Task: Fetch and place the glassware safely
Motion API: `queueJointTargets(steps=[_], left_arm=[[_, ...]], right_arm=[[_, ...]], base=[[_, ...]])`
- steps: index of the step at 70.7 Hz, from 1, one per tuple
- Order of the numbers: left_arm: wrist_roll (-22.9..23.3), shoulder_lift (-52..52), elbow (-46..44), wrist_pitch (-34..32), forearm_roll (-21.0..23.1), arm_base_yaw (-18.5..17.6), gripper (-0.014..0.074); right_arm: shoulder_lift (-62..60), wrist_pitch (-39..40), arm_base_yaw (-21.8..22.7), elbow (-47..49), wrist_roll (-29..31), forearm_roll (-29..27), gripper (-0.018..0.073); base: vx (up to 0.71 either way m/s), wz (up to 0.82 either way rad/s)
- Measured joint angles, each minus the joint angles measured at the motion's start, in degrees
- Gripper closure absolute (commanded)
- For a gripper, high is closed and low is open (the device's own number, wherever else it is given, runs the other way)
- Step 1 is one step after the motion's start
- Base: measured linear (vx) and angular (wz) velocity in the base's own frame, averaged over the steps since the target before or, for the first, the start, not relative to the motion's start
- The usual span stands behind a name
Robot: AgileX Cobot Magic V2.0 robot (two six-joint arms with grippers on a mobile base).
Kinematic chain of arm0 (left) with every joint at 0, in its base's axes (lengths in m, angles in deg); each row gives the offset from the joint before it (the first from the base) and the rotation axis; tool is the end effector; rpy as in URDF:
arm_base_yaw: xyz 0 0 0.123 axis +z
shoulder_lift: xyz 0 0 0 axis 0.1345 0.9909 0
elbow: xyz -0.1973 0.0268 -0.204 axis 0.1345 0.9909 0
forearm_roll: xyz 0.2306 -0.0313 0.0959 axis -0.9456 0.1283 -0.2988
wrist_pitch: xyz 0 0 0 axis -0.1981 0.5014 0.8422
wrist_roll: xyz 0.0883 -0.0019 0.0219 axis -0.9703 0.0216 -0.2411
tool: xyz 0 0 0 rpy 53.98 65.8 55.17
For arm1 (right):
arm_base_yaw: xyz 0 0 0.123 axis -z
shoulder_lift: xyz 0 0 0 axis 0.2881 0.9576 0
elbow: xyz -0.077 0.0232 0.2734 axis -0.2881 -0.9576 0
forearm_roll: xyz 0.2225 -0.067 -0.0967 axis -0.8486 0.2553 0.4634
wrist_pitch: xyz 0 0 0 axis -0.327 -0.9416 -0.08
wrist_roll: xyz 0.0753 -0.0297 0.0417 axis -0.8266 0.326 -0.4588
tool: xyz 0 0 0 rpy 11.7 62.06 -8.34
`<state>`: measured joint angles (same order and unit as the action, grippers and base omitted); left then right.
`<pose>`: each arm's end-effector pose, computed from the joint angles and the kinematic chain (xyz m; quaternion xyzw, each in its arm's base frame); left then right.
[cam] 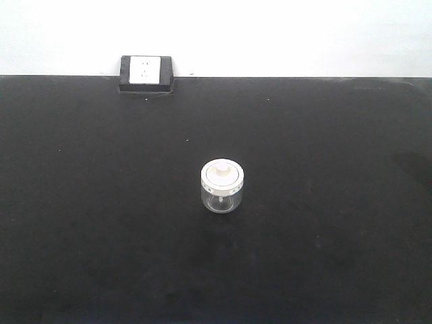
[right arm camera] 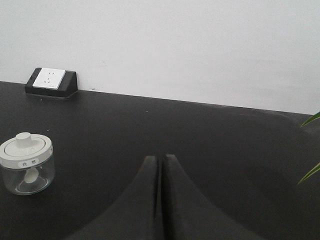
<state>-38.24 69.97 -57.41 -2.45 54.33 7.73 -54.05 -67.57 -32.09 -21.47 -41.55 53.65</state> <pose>0.0791 0.0010 0.2835 0.0307 0.7051 0.0384 0.7074 0.0705 0.0040 0.2567 -0.0750 0.7234 0.0013 0.6863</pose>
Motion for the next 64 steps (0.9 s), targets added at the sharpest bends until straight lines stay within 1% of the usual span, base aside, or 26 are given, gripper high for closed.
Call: queueJointTargets(steps=[11, 18, 25, 37, 45, 51, 64], left_arm=[[0.00, -3.08, 0.05, 4.93, 0.66, 0.00, 0.0603], [0.00, -5.90, 1.45, 6.88, 3.06, 0.00, 0.0603], [0.00, -9.54, 5.11, 7.99, 5.40, 0.00, 0.0603], [0.00, -15.63, 12.96, 8.30, 7.17, 0.00, 0.0603], [0.00, -16.81, 17.05, 7.70, 7.62, 0.00, 0.0603], [0.00, -16.87, 17.79, 6.53, 8.38, 0.00, 0.0603], [0.00, -17.21, 17.81, 7.12, 8.63, 0.00, 0.0603]], right_arm=[[0.00, 0.00, 0.00, 0.00, 0.00, 0.00, 0.0563], [0.00, 0.00, 0.00, 0.00, 0.00, 0.00, 0.0563], [0.00, 0.00, 0.00, 0.00, 0.00, 0.00, 0.0563], [0.00, -0.04, 0.00, 0.00, 0.00, 0.00, 0.0563], [0.00, -0.04, 0.00, 0.00, 0.00, 0.00, 0.0563], [0.00, -0.11, 0.00, 0.00, 0.00, 0.00, 0.0563], [0.00, -0.14, 0.00, 0.00, 0.00, 0.00, 0.0563]], base=[[0.00, 0.00], [0.00, 0.00], [0.00, 0.00], [0.00, 0.00], [0.00, 0.00], [0.00, 0.00], [0.00, 0.00]])
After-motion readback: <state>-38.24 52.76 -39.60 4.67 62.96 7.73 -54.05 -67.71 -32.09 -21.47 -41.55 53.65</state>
